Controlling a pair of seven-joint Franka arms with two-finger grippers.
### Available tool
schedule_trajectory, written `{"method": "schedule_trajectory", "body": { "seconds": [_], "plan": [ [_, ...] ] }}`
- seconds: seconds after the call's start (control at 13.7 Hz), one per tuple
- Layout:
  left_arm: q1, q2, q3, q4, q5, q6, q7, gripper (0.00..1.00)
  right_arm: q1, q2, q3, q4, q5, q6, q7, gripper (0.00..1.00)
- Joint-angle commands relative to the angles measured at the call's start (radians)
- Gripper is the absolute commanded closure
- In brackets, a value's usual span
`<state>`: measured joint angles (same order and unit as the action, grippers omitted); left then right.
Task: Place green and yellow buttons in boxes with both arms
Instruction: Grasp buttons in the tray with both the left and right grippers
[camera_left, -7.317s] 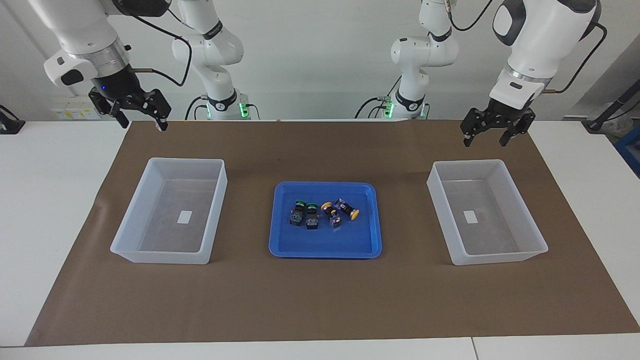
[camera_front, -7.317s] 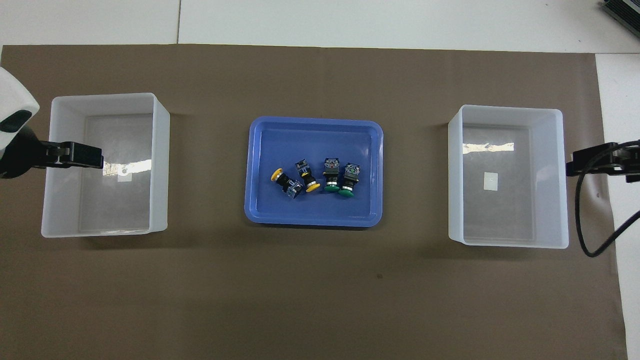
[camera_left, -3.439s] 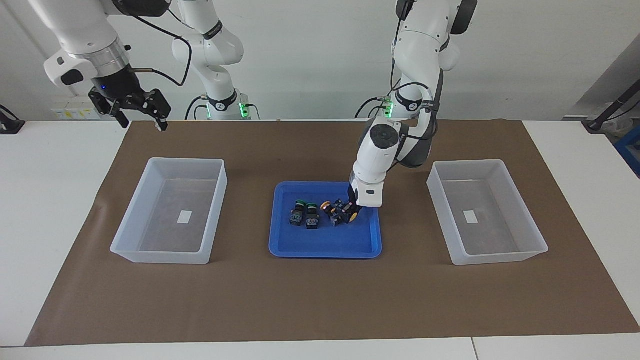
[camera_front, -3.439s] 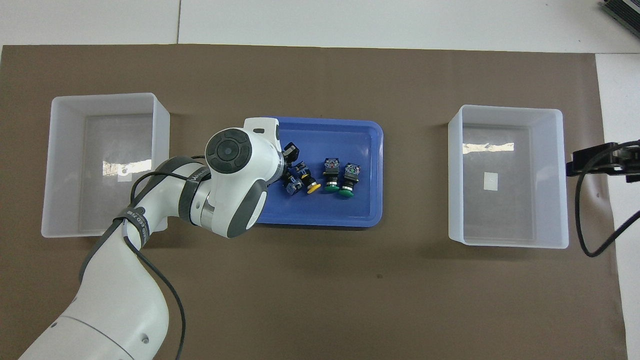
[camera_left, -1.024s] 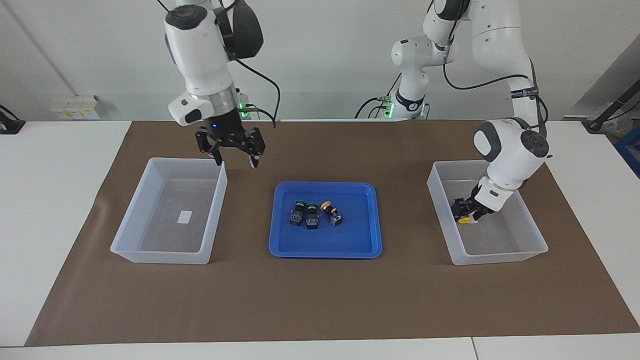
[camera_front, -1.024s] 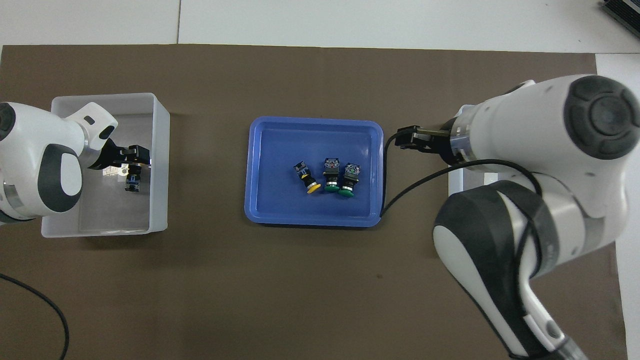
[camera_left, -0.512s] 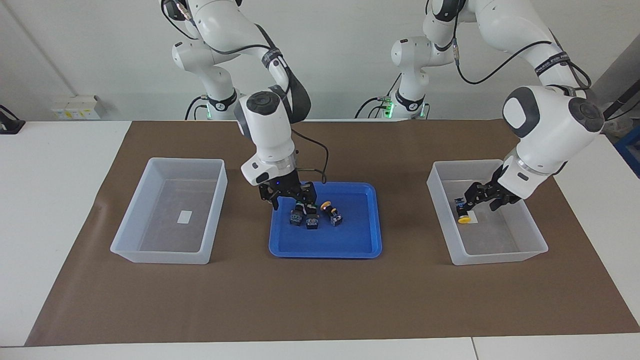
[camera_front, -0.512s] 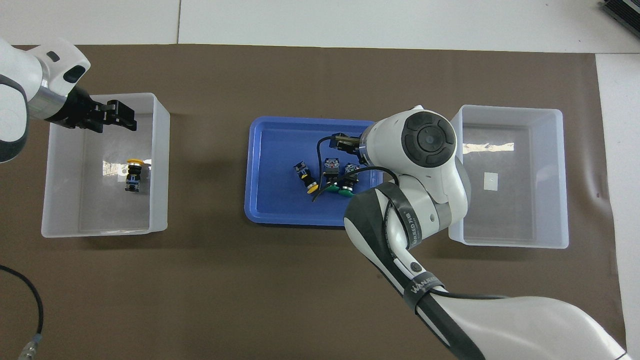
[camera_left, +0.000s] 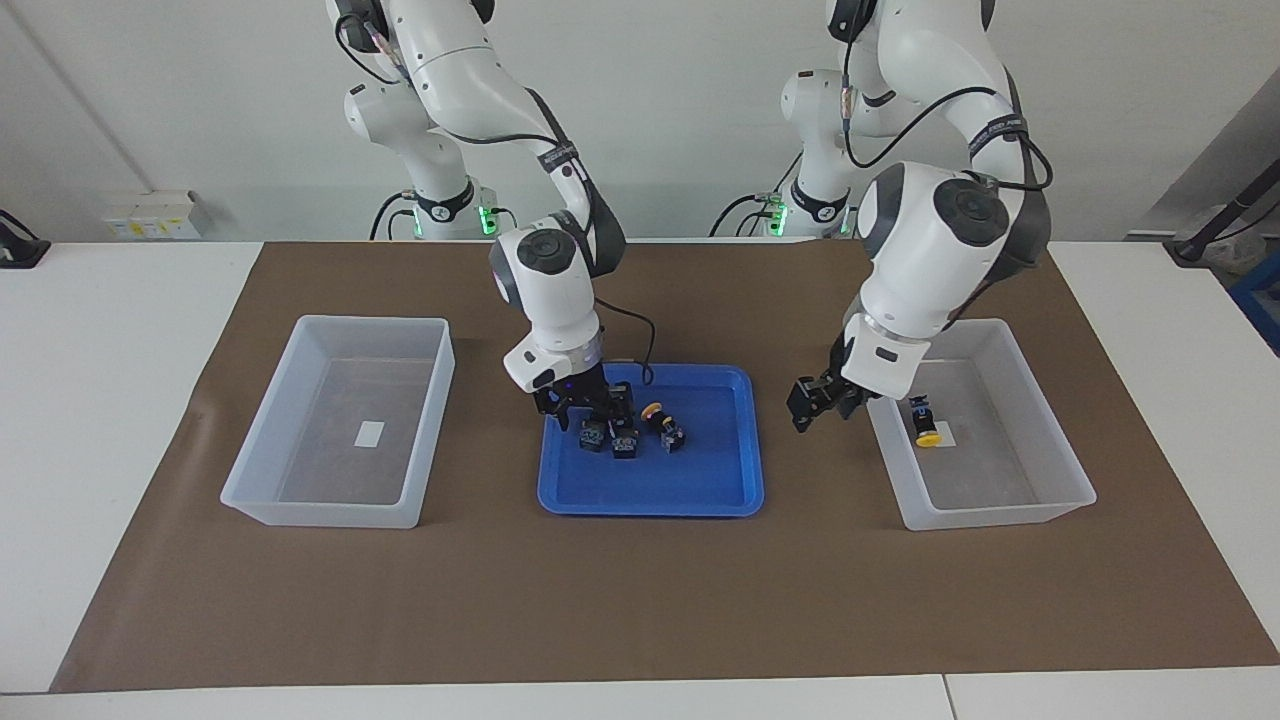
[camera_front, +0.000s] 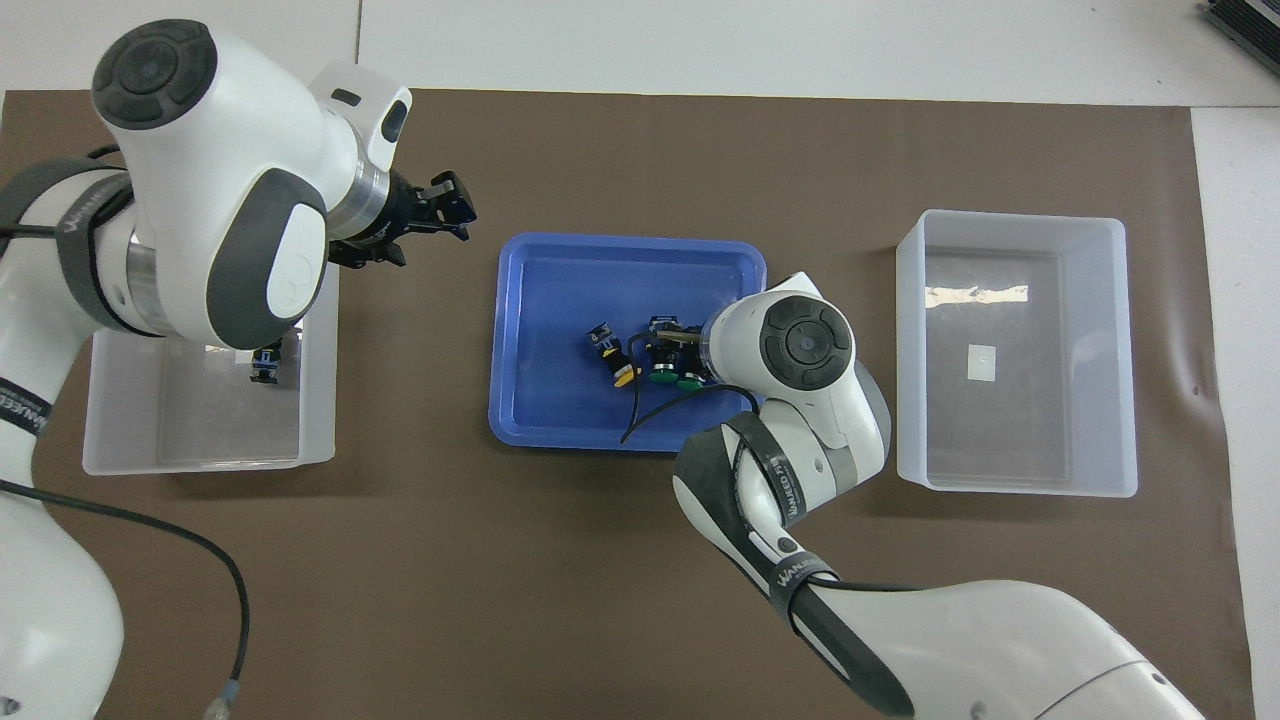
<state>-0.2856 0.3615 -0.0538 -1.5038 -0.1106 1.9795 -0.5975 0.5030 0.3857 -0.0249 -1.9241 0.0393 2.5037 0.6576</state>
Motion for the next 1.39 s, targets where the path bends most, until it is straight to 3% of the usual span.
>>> {"method": "schedule_trajectory", "body": {
  "seconds": [0.0,0.22,0.51,1.02,1.32],
  "plan": [
    [-0.024,-0.016,0.014,-0.102,-0.030,0.122,-0.045,0.29,0.000,-0.002,-0.001,-0.021,0.019,0.021,-0.021,0.15],
    [-0.027,-0.022,0.014,-0.147,-0.034,0.176,-0.048,0.29,0.005,-0.001,-0.001,-0.023,0.019,0.023,-0.012,0.23],
    [-0.056,-0.021,0.014,-0.171,-0.034,0.202,-0.059,0.29,0.006,0.002,-0.001,-0.026,0.019,0.070,0.060,0.23],
    [-0.155,0.024,0.014,-0.262,-0.034,0.432,-0.243,0.30,0.003,-0.011,-0.001,-0.035,0.019,0.070,0.102,0.23],
    [-0.178,0.050,0.012,-0.274,-0.034,0.470,-0.309,0.30,0.003,-0.011,-0.003,-0.046,0.014,0.095,0.167,0.23]
  ]
}}
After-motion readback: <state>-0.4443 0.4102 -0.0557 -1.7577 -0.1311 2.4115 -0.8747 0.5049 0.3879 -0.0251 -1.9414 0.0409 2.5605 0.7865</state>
